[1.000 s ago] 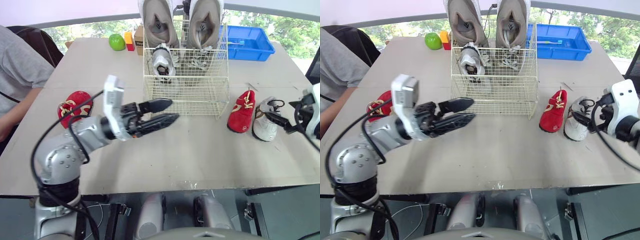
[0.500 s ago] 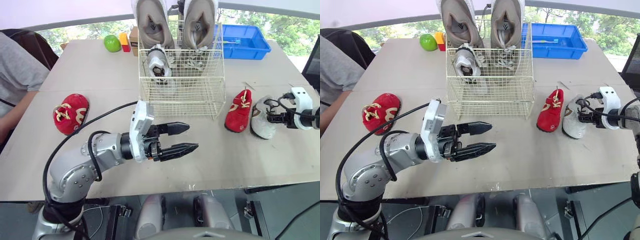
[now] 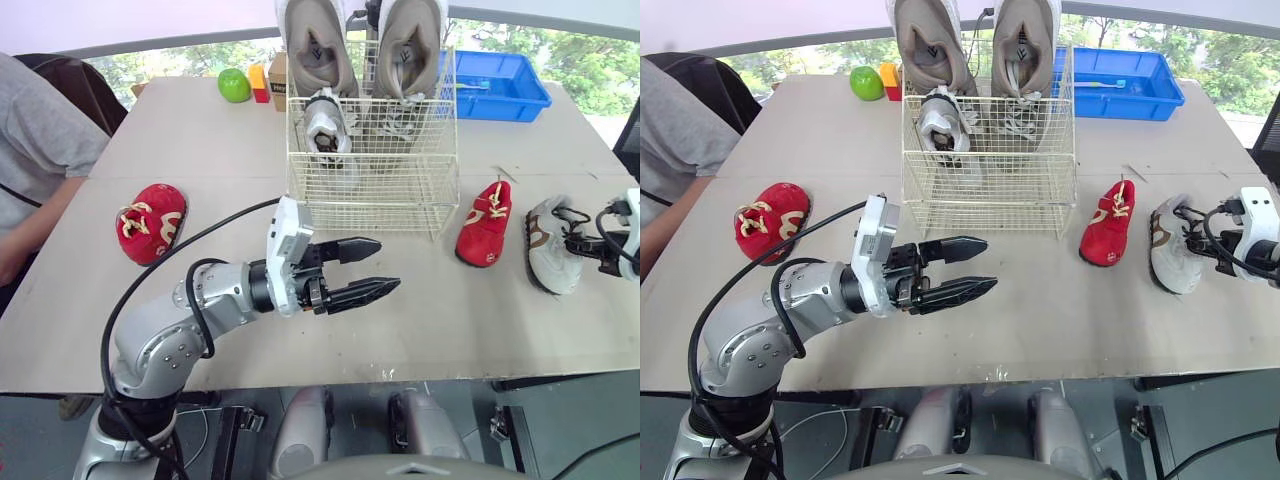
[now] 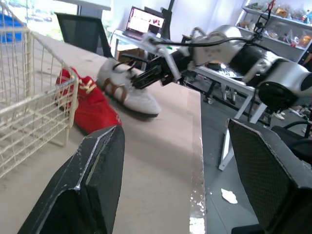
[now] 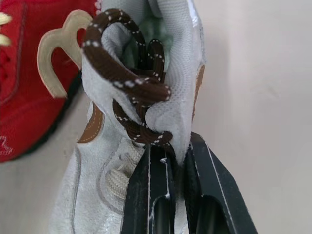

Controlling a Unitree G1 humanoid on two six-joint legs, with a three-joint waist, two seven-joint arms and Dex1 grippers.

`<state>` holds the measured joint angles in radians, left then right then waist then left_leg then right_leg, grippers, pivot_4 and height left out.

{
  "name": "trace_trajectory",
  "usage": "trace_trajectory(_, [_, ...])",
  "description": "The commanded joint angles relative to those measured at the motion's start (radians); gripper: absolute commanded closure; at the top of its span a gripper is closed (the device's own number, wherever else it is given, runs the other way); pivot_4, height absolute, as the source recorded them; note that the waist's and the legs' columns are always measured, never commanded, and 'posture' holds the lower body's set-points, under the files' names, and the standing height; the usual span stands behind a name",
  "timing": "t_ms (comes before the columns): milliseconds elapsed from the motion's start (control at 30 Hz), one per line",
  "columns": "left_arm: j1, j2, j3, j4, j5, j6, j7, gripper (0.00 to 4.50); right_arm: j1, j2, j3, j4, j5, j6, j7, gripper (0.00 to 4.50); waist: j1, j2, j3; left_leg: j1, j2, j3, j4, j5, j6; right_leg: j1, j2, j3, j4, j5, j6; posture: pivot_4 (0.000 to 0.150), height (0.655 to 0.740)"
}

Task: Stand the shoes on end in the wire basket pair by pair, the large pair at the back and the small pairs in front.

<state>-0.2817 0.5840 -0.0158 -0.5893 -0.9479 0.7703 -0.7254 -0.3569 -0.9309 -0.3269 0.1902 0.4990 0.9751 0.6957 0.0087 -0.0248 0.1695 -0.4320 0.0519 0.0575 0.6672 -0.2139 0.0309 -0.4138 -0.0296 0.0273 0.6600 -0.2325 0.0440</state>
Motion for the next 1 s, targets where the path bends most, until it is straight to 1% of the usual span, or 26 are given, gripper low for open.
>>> trace_trajectory(33, [-0.016,-0.001,-0.013,0.019,0.023,-0.038,-0.051,0.85,0.019,0.041,-0.235,-0.267,0.160,0.073,-0.037,4.45,-0.005,0.001,0.001,0.000,0.000,0.000,0.000,0.000,0.000,0.000,0.000,0.000,0.000,0.000,0.000,0.150,0.7400])
trace_trajectory(67, [-0.016,0.001,-0.014,0.026,0.030,-0.043,-0.062,0.85,0.017,0.061,-0.292,-0.330,0.211,0.104,-0.051,4.45,-0.010,0.002,0.001,0.000,0.000,0.000,0.000,0.000,0.000,0.000,0.000,0.000,0.000,0.000,0.000,0.150,0.7400])
trace_trajectory(100, [-0.009,0.000,-0.005,0.034,0.027,-0.046,-0.067,0.85,-0.034,0.095,-0.356,-0.428,0.305,0.136,-0.103,4.45,-0.014,0.004,0.002,0.000,0.000,0.000,0.000,0.000,0.000,0.000,0.000,0.001,0.001,0.000,0.000,0.150,0.7400])
trace_trajectory(133, [-0.003,-0.003,0.004,0.040,0.028,-0.050,-0.067,0.85,-0.094,0.125,-0.377,-0.515,0.364,0.133,-0.158,4.45,-0.022,0.005,0.003,0.000,0.000,0.000,0.000,0.000,0.000,0.000,0.000,0.001,0.001,0.000,0.001,0.150,0.7400])
trace_trajectory(200, [0.010,-0.015,0.016,0.053,0.037,-0.069,-0.063,0.85,-0.242,0.198,-0.328,-0.635,0.404,0.111,-0.291,4.45,-0.034,0.010,0.005,0.000,0.002,-0.002,0.000,0.000,0.000,-0.003,0.002,0.003,0.002,0.001,0.004,0.150,0.7400])
trace_trajectory(267, [0.029,-0.045,0.033,0.075,0.026,-0.081,-0.047,0.85,-0.360,0.323,-0.234,-0.671,0.368,0.019,-0.393,4.45,-0.041,0.009,0.005,0.001,0.002,-0.005,-0.001,0.000,0.000,-0.003,0.003,0.003,0.002,0.001,0.005,0.150,0.7400])
trace_trajectory(300, [0.041,-0.053,0.038,0.085,0.035,-0.091,-0.045,0.85,-0.398,0.381,-0.179,-0.673,0.321,-0.052,-0.420,4.45,-0.043,0.005,0.002,0.000,0.003,-0.006,-0.001,0.000,0.000,-0.003,0.004,0.001,0.002,0.001,0.005,0.150,0.7400])
trace_trajectory(367, [0.070,-0.050,0.036,0.080,0.074,-0.127,-0.065,0.85,-0.450,0.458,-0.008,-0.613,0.099,-0.229,-0.506,4.45,-0.046,0.005,0.002,0.000,0.004,-0.007,-0.003,0.000,0.000,-0.003,0.005,-0.001,0.002,0.001,0.003,0.150,0.7400])
trace_trajectory(433, [0.083,-0.067,0.060,0.072,0.076,-0.144,-0.036,0.85,-0.467,0.532,0.133,-0.511,-0.111,-0.452,-0.573,4.45,-0.041,0.004,0.002,0.000,0.003,-0.006,-0.004,0.000,0.000,-0.004,0.004,0.000,0.002,0.001,0.001,0.150,0.7400])
trace_trajectory(467, [0.085,-0.072,0.070,0.068,0.072,-0.147,-0.022,0.85,-0.469,0.562,0.176,-0.459,-0.184,-0.545,-0.600,4.45,-0.037,0.004,0.002,-0.001,0.003,-0.006,-0.004,0.000,0.000,-0.004,0.003,-0.001,0.001,0.000,0.000,0.150,0.7400])
trace_trajectory(533, [0.090,-0.072,0.084,0.054,0.081,-0.162,-0.012,0.85,-0.463,0.627,0.233,-0.364,-0.275,-0.726,-0.615,4.45,-0.028,0.004,0.003,-0.004,0.002,-0.004,-0.004,0.000,0.000,-0.006,0.001,0.000,0.001,0.000,0.000,0.150,0.7400])
trace_trajectory(600, [0.115,-0.069,0.136,0.027,0.086,-0.186,0.022,0.85,-0.420,0.702,0.302,-0.252,-0.380,-0.913,-0.660,4.45,-0.026,0.004,0.003,-0.005,0.001,0.001,-0.003,0.000,0.000,-0.009,0.000,0.002,0.001,0.002,0.003,0.150,0.7400])
trace_trajectory(667, [0.142,-0.064,0.185,0.007,0.078,-0.203,0.045,0.85,-0.384,0.729,0.373,-0.152,-0.509,-1.063,-0.711,4.45,-0.026,0.004,0.003,-0.005,0.001,0.003,-0.004,0.000,0.000,-0.009,0.000,0.002,0.001,0.002,0.003,0.150,0.7400])
trace_trajectory(767, [0.202,-0.053,0.263,-0.018,0.068,-0.222,0.068,0.85,-0.336,0.781,0.435,0.013,-0.600,-1.227,-0.753,4.45,-0.028,0.004,0.003,-0.004,0.002,0.004,-0.005,0.000,-0.001,-0.009,-0.001,0.002,0.001,0.002,0.003,0.150,0.7400])
trace_trajectory(867, [0.253,-0.023,0.302,-0.031,0.078,-0.227,0.063,0.85,-0.317,0.813,0.471,0.176,-0.629,-1.295,-0.732,4.45,-0.032,0.004,0.003,-0.002,0.002,0.005,-0.008,0.000,-0.001,-0.009,-0.001,0.004,0.001,0.001,0.000,0.150,0.7400])
trace_trajectory(933, [0.261,-0.011,0.312,-0.035,0.076,-0.229,0.070,0.85,-0.296,0.836,0.469,0.224,-0.598,-1.300,-0.692,4.45,-0.036,0.002,0.001,0.001,0.003,0.005,-0.008,0.000,-0.001,-0.008,0.000,0.004,0.002,0.000,-0.001,0.150,0.7400])
trace_trajectory(1000, [0.264,-0.003,0.318,-0.032,0.074,-0.229,0.072,0.85,-0.275,0.848,0.469,0.225,-0.559,-1.288,-0.629,4.45,-0.039,-0.002,-0.001,0.005,0.003,0.004,-0.008,0.000,-0.001,-0.003,0.000,0.003,0.002,0.000,-0.001,0.150,0.7400])
